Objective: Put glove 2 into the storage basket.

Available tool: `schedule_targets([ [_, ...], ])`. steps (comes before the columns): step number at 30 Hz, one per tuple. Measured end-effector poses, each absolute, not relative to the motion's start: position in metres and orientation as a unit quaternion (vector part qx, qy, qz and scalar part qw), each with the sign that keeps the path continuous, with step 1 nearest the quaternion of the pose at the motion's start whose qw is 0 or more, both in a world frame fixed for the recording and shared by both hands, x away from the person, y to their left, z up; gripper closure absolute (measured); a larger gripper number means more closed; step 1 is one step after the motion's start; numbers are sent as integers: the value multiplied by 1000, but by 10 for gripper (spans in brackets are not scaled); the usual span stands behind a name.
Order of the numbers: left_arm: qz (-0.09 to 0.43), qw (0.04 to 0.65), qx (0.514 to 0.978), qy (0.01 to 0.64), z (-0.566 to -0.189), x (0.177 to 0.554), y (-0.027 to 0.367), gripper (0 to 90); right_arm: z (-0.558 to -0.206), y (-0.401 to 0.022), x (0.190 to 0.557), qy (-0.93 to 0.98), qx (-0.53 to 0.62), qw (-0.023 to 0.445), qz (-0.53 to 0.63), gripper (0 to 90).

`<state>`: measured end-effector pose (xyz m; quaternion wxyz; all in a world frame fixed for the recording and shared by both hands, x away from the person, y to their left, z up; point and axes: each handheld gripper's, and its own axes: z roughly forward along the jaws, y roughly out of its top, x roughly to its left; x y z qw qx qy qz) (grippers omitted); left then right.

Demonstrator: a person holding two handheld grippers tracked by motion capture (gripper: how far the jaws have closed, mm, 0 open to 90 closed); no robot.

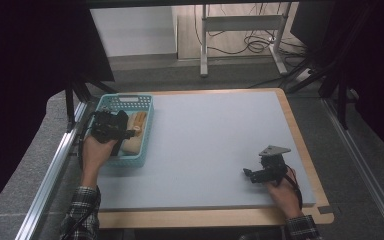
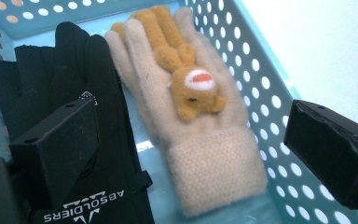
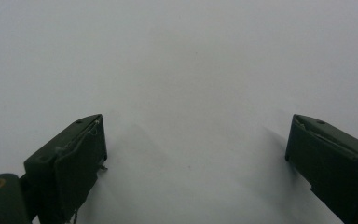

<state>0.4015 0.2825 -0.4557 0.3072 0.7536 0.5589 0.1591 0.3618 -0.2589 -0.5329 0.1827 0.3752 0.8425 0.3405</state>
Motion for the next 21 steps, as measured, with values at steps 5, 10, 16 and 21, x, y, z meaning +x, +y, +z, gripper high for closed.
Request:
schedule_targets([
  [5,161,310,756,554,-455,397,281,30,-533,-259,362,843,375,183,341,49],
  [10,163,312,760,546,-453,393,278,24,-533,-259,362,843,375,183,341,49],
  [16,165,314,764,540,-451,388,275,17,-533,-259,362,843,375,183,340,49],
  [21,167,317,766,534,-449,384,273,13,-533,-259,362,842,375,183,340,49],
])
